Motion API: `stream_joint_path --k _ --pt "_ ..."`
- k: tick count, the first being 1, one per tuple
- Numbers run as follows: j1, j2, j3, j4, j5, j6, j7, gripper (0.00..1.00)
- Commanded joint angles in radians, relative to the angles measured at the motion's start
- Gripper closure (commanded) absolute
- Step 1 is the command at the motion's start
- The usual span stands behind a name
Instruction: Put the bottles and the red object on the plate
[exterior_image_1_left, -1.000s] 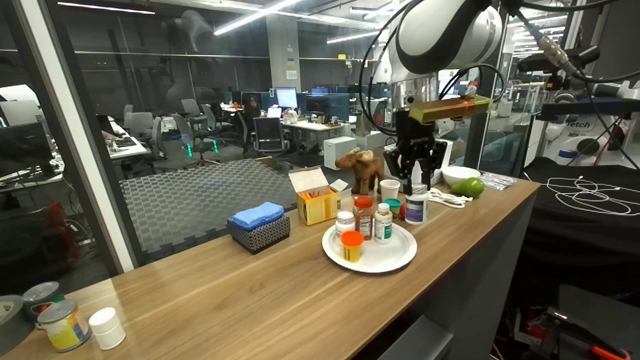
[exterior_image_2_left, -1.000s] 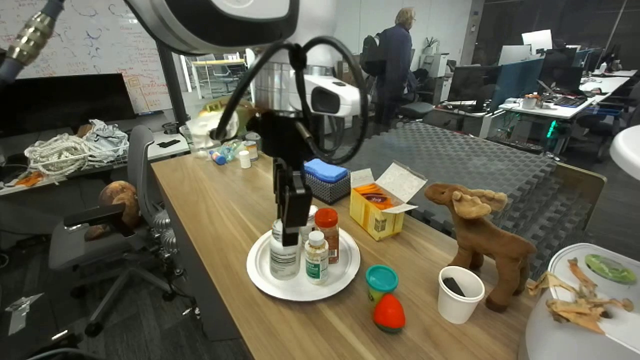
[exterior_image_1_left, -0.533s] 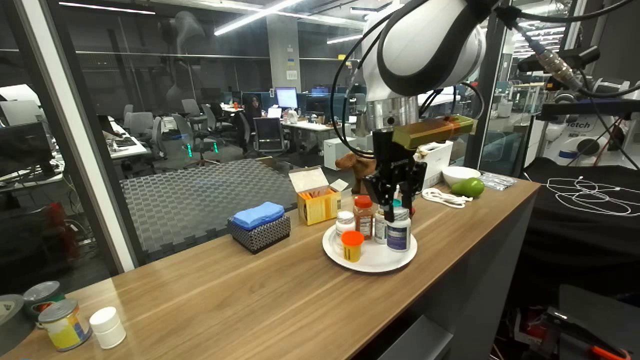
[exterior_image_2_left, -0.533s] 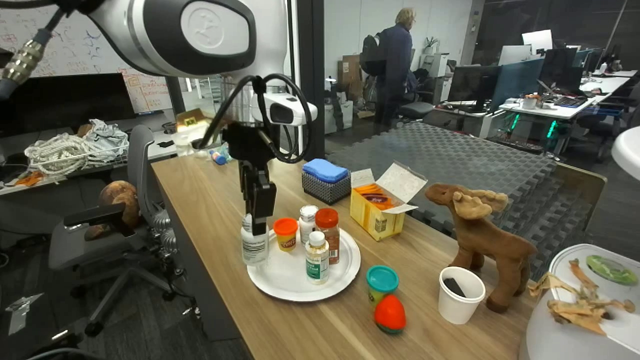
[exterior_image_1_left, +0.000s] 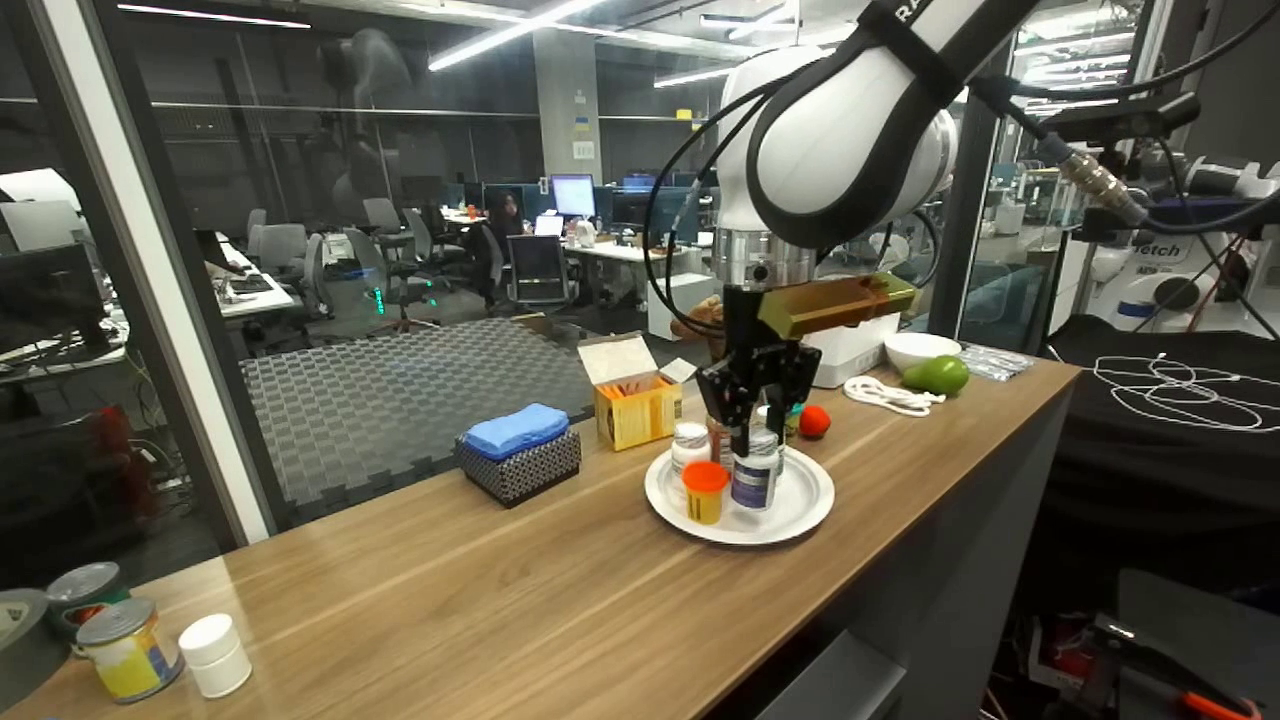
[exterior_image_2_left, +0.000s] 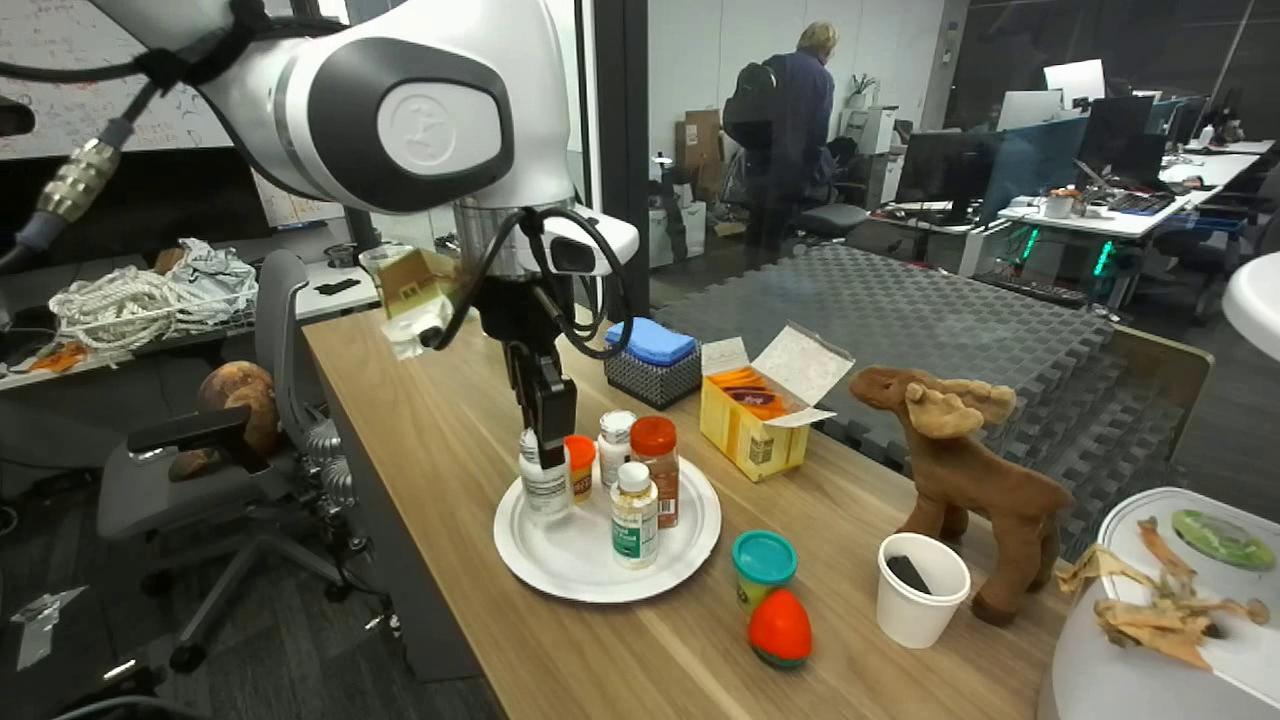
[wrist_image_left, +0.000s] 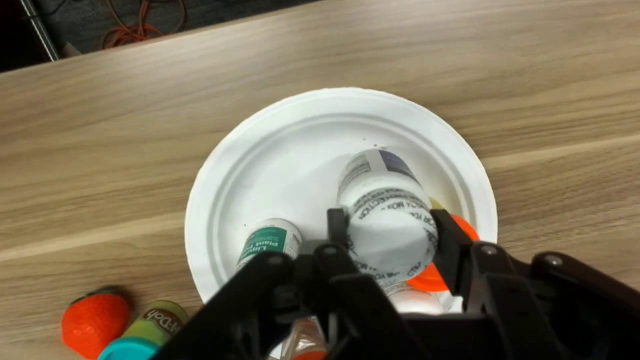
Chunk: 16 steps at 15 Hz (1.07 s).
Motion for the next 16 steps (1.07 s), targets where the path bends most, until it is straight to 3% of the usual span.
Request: stream_joint_path --k 1,10,16 --pt "0.013 0.023 -0.014 0.008 -0.034 0.061 0.034 0.8" --pt "0.021 0.048 -0.044 0.031 -0.117 0.102 0.089 0.8" --pt "0.023 0.072 -0.048 0.05 -0.108 0.112 0.099 0.8"
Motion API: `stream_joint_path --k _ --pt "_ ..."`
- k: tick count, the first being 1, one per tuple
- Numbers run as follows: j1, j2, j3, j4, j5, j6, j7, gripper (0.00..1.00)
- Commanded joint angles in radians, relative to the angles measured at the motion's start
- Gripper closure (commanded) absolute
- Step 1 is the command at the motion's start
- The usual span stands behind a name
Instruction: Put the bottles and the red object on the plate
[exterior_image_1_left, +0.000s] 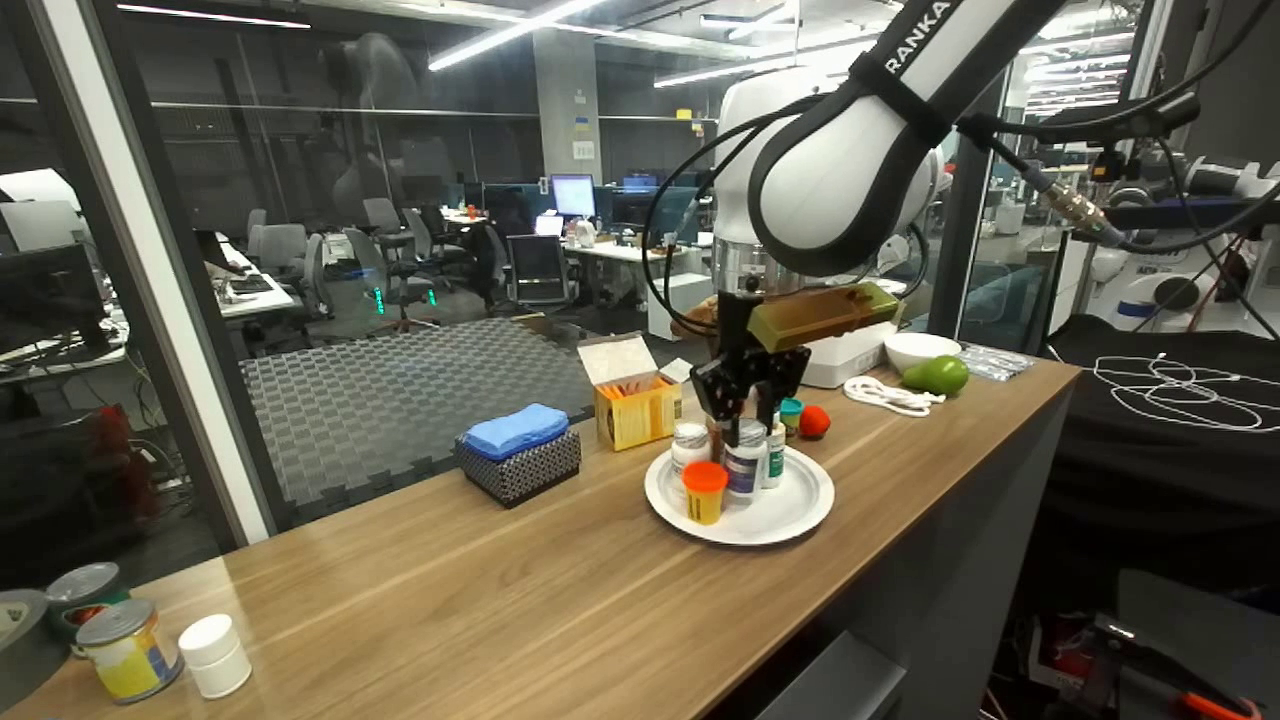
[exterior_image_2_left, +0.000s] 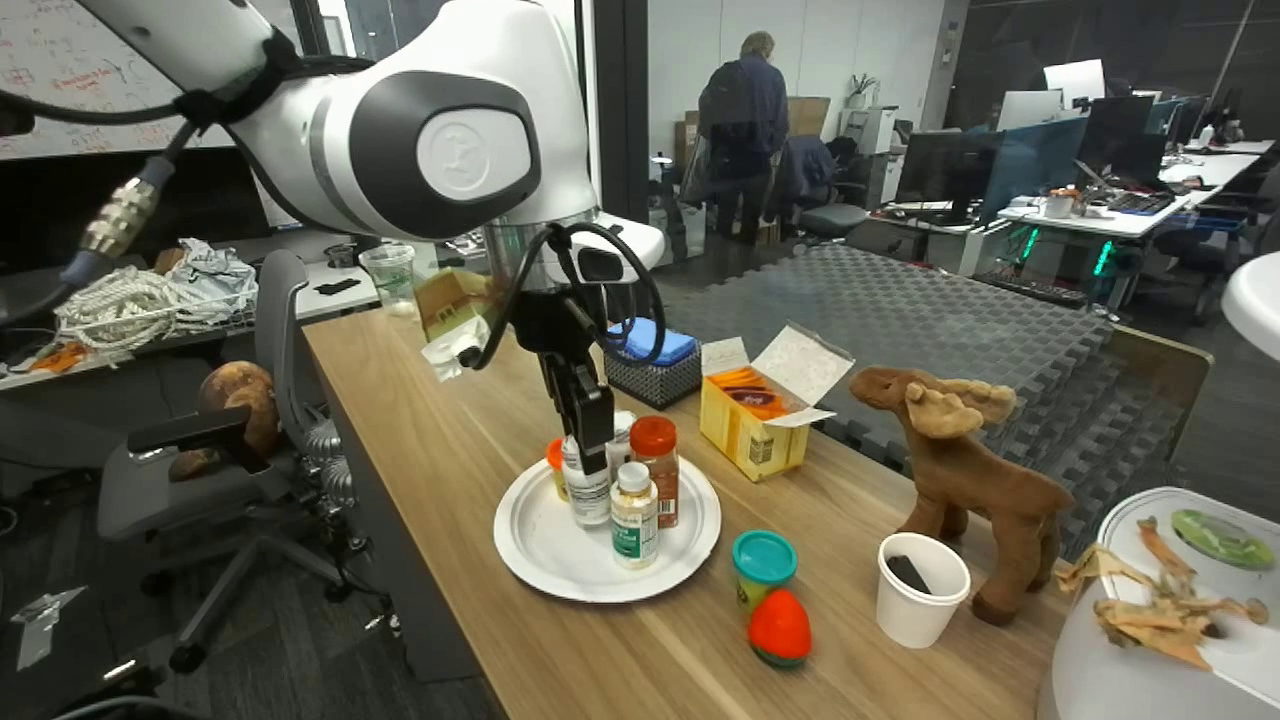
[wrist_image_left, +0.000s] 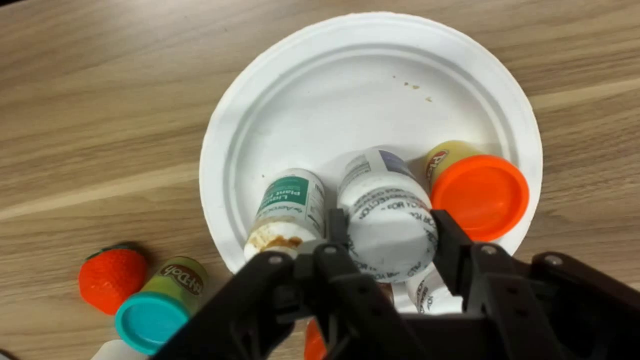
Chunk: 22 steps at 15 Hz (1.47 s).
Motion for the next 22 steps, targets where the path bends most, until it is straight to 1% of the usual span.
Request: stream_joint_path --k 1,2,3,4,8,9,14,15,16,19,22 --pt "0.021 0.023 -0.017 0.027 -0.016 0.016 0.033 0.8" --pt "0.022 0.028 -0.018 0.03 -0.015 0.017 0.034 0.77" --pt "0.024 0.032 -0.02 0.032 -0.016 0.016 0.036 0.42" --pt "0.025 0.035 -0.02 0.034 -0.015 0.015 0.035 0.3" --pt "0.028 0.029 -0.027 0.039 -0.017 0.016 0.04 0.01" --pt "0.027 0.021 -0.029 0.04 -0.016 0.015 0.039 0.0" --pt "0.008 -0.037 -0.056 0.059 -0.009 -0.031 0.044 0.0" --pt "0.0 -0.046 -0.066 0.07 0.003 -0.049 0.061 0.0" --pt "-0.015 -0.05 -0.072 0.085 0.039 -0.076 0.065 0.01" --pt "-0.047 -0.042 -0.103 0.124 0.072 -0.15 0.136 0.0" --pt "-0.072 0.005 -0.125 0.161 0.084 -0.215 0.221 0.0"
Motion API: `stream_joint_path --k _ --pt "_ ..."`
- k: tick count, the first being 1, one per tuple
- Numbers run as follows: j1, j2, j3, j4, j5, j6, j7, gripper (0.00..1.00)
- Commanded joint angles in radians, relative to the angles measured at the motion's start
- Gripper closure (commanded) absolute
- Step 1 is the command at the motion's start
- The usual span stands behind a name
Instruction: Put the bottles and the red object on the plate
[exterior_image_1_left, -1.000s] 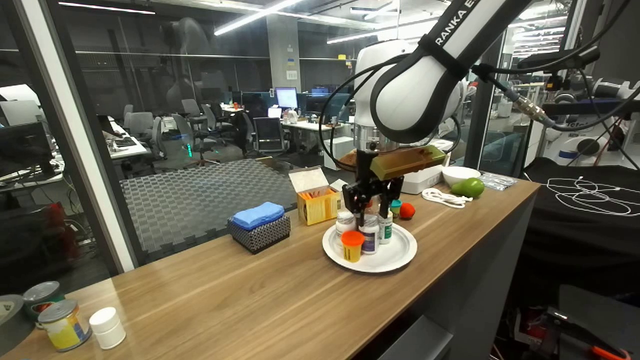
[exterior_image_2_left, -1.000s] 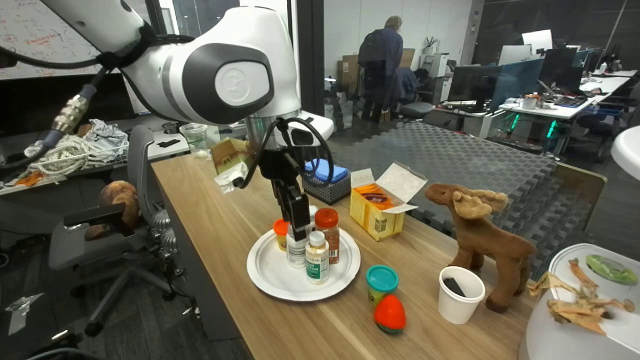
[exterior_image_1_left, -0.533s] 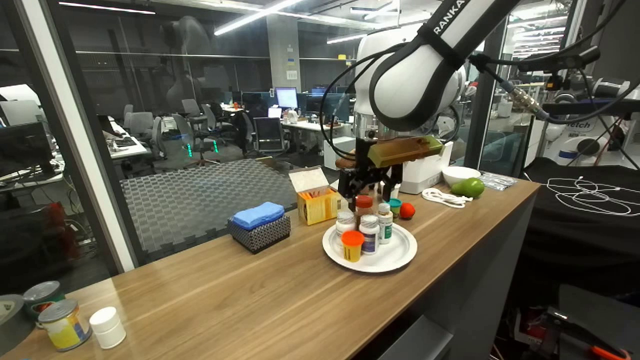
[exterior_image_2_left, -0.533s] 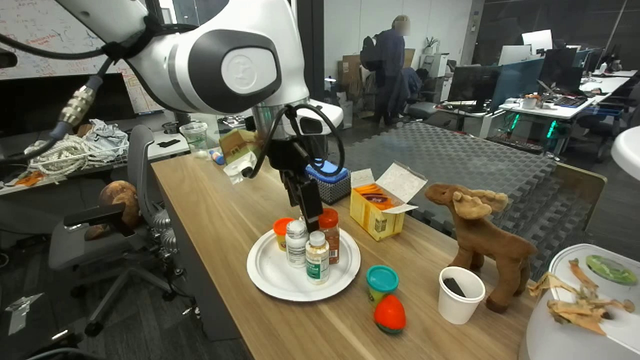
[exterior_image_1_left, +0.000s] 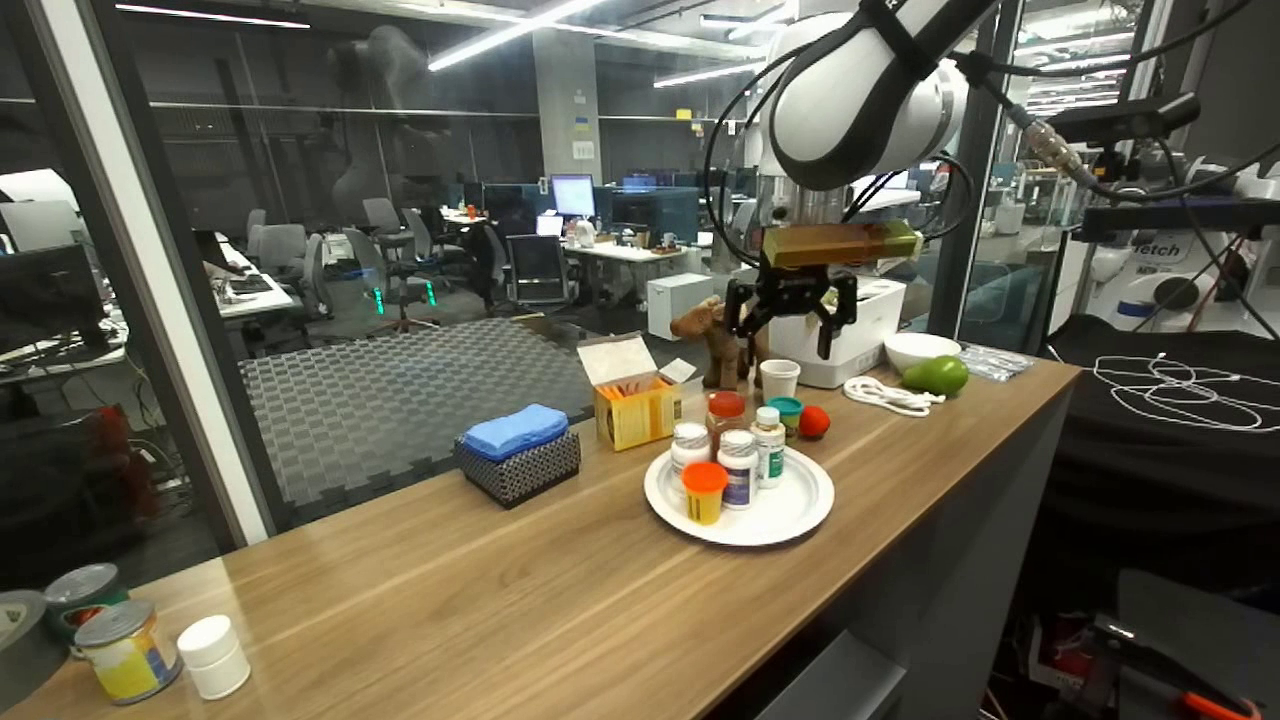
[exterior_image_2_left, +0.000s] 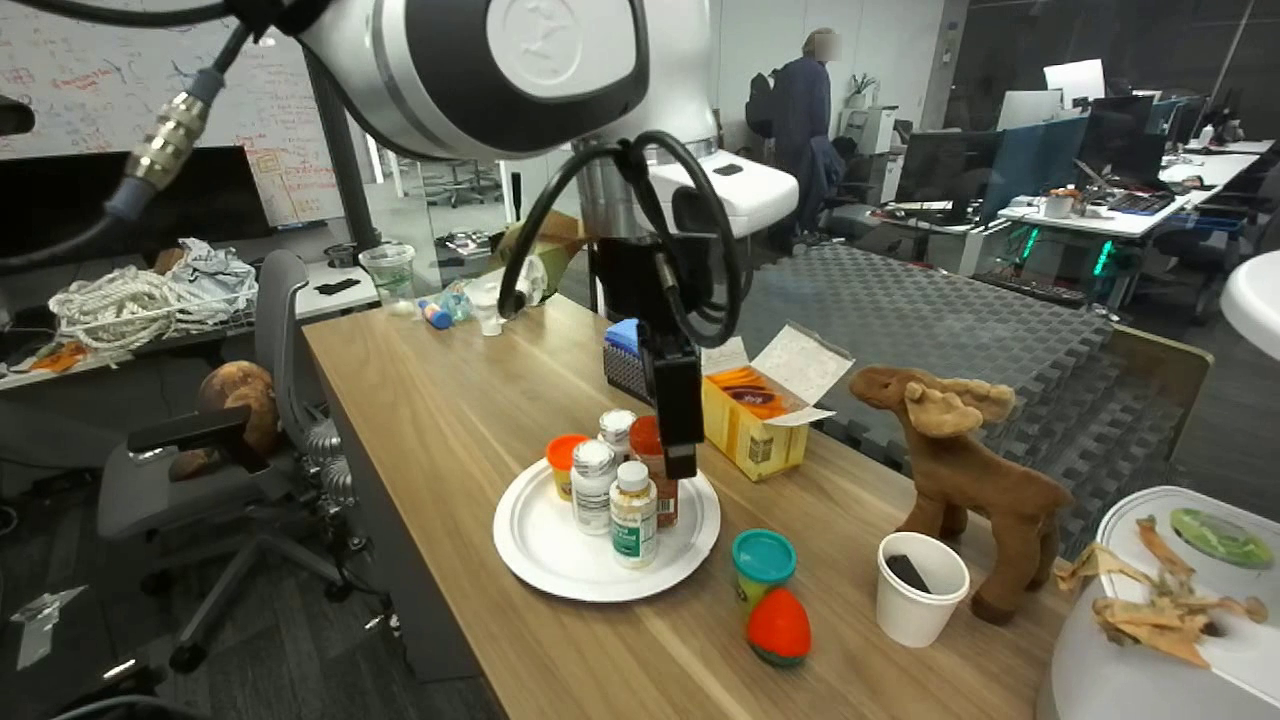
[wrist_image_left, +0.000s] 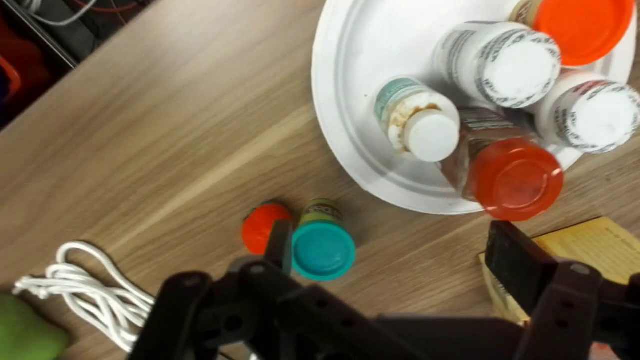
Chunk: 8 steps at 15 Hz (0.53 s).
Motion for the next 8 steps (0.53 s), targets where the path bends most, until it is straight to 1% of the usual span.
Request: stream_joint_path --k 1,5,8 --pt "-0.023 0.051 -0.011 0.059 0.041 -0.079 0.095 0.0" --pt "-0.039 0.134 -0.006 0.101 0.14 -0.086 0.161 0.0" --pt "-0.033 0.201 -0.012 0.131 0.18 -0.061 0.227 0.0"
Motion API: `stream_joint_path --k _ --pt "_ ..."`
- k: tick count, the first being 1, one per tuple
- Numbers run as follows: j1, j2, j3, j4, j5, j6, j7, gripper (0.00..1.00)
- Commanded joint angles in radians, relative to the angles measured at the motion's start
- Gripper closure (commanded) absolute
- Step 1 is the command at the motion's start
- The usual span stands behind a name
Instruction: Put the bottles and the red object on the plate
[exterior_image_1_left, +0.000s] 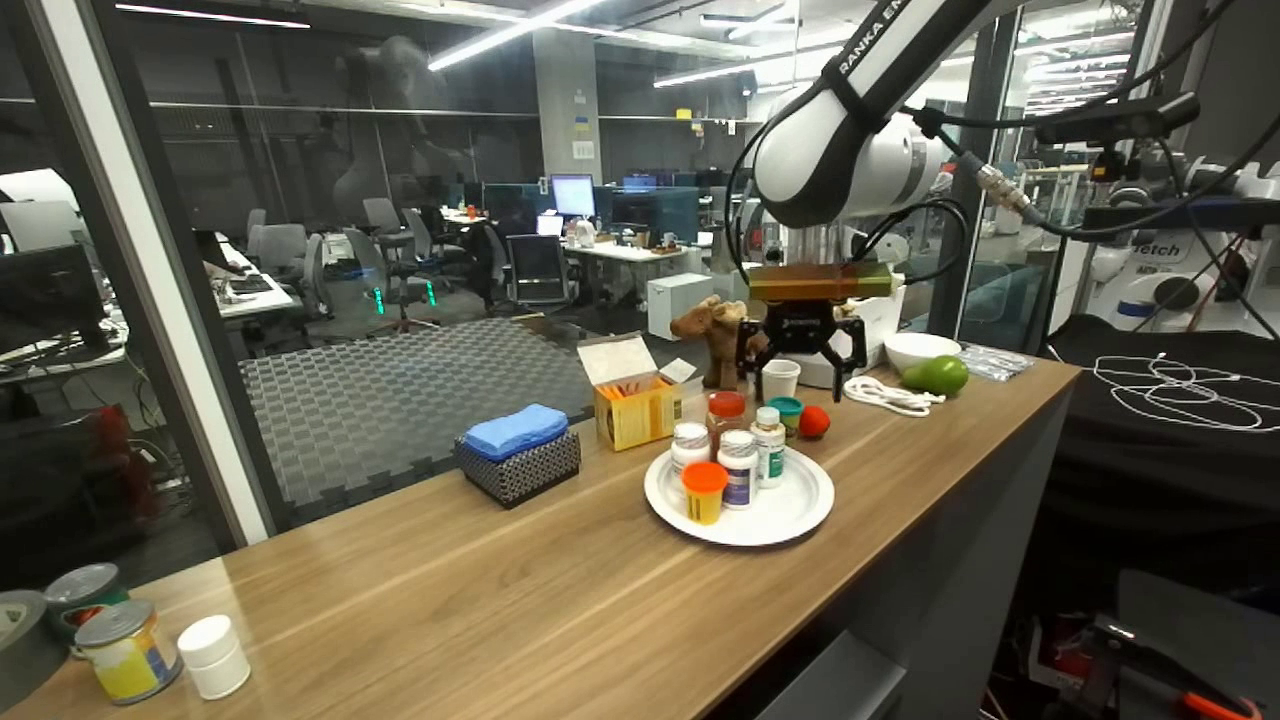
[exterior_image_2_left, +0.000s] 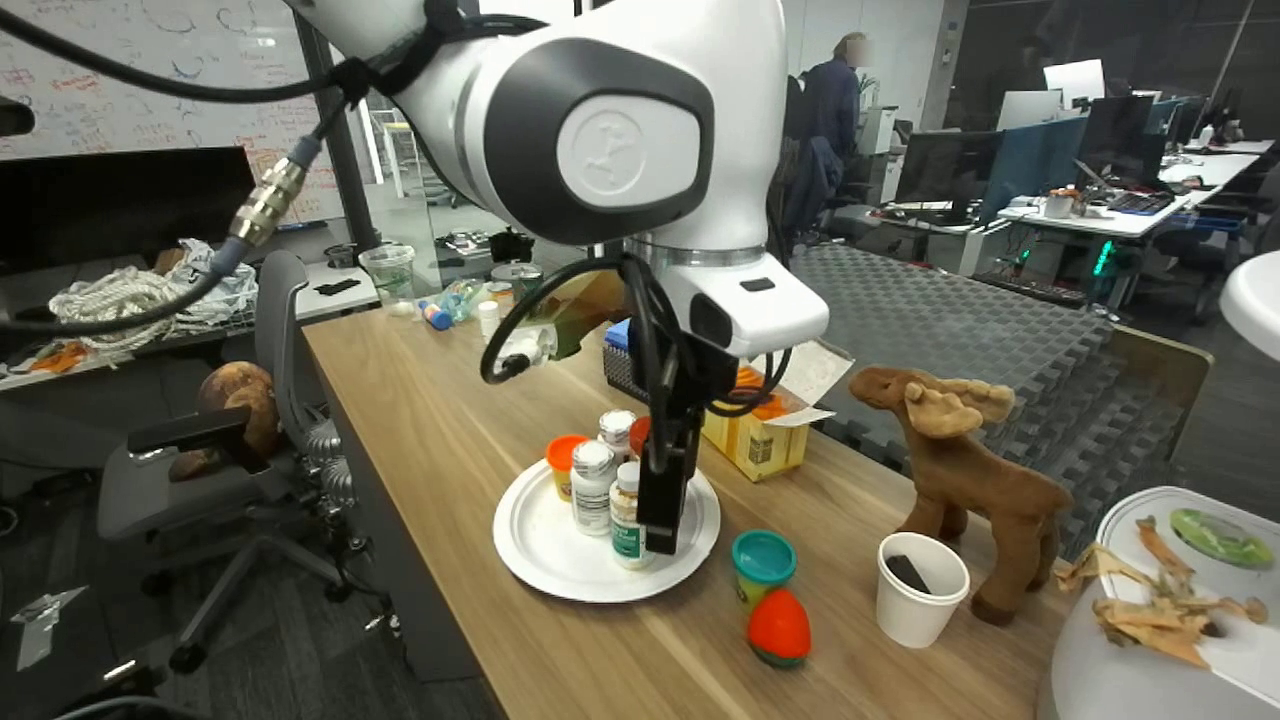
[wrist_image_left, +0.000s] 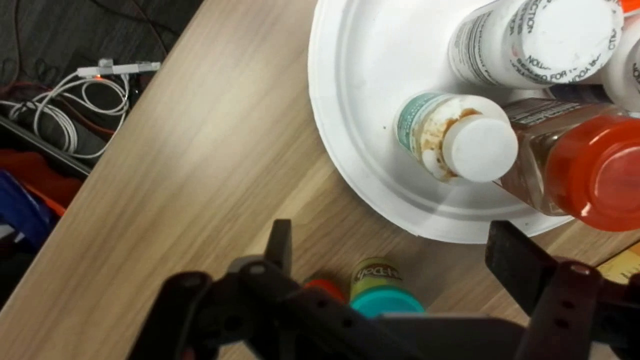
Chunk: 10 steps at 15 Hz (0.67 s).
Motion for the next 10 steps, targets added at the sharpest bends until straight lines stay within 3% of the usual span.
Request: stream_joint_path --k 1,10 --pt "0.003 0.084 -0.004 0.075 0.046 0.004 0.083 0.0" --pt "-0.003 0.186 -0.031 0.174 0.035 0.054 0.209 0.0"
